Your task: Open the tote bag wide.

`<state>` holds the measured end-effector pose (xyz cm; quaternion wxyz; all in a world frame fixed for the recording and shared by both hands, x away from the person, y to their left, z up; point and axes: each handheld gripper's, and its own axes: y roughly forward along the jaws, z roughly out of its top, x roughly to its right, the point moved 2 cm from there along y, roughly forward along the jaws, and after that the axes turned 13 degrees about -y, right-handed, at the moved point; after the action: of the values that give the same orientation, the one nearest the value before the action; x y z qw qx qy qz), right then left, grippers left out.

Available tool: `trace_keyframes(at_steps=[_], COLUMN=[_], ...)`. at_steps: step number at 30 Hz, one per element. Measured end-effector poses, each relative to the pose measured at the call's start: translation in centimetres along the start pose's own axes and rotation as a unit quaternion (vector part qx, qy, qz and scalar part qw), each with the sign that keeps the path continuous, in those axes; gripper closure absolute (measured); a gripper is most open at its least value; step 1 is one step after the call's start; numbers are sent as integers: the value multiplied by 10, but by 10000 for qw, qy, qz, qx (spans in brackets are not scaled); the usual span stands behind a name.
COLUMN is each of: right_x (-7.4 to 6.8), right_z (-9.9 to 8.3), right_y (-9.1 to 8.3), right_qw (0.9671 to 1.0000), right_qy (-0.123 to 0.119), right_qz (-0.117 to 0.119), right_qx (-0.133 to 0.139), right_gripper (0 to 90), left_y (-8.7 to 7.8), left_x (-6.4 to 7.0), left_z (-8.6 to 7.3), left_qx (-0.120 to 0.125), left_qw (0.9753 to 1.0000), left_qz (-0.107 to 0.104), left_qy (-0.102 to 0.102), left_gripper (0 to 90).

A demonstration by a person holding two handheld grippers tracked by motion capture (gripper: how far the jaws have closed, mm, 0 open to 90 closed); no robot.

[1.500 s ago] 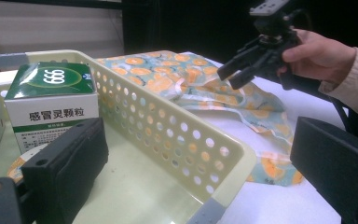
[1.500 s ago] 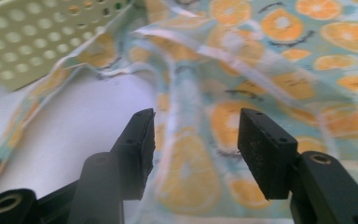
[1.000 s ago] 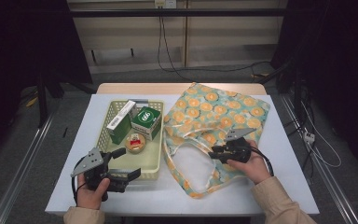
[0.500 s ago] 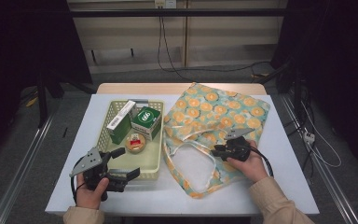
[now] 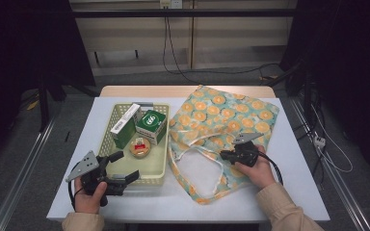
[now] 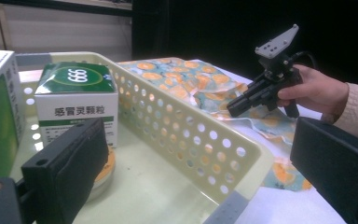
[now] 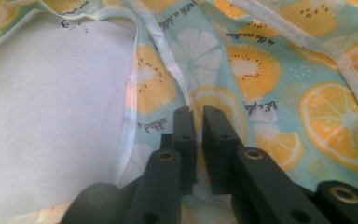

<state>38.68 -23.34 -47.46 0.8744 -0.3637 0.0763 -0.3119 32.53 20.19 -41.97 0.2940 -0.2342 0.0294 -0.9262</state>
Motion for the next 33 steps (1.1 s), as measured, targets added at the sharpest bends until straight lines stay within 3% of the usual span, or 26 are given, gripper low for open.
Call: trace_keyframes(at_steps=[7, 11, 16, 18, 24, 33], right_x=[0, 0, 10, 17, 39, 67], right_z=[1, 7, 20, 21, 21, 17], right_y=[0, -9, -30, -35, -31, -15], right_qw=[9999, 9991, 9967, 9962, 9978, 9970], right_qy=[44, 221, 375, 432, 485, 676], right_qz=[90, 295, 253, 184, -44, -255], right_qx=[-8, 209, 672, 740, 452, 277], right_gripper=[900, 900, 900, 900, 900, 900], left_y=[0, -1, -2, -1, 0, -1], left_x=[4, 6, 5, 5, 7, 6], left_z=[3, 5, 5, 5, 6, 6], left_qx=[20, 46, 40, 37, 11, 44], left_qw=[10000, 9999, 9999, 9999, 9999, 9999], left_qz=[-58, -57, -43, -49, -49, -43], left_qy=[57, 99, 91, 93, 130, 84], left_gripper=[37, 37, 37, 37, 37, 37])
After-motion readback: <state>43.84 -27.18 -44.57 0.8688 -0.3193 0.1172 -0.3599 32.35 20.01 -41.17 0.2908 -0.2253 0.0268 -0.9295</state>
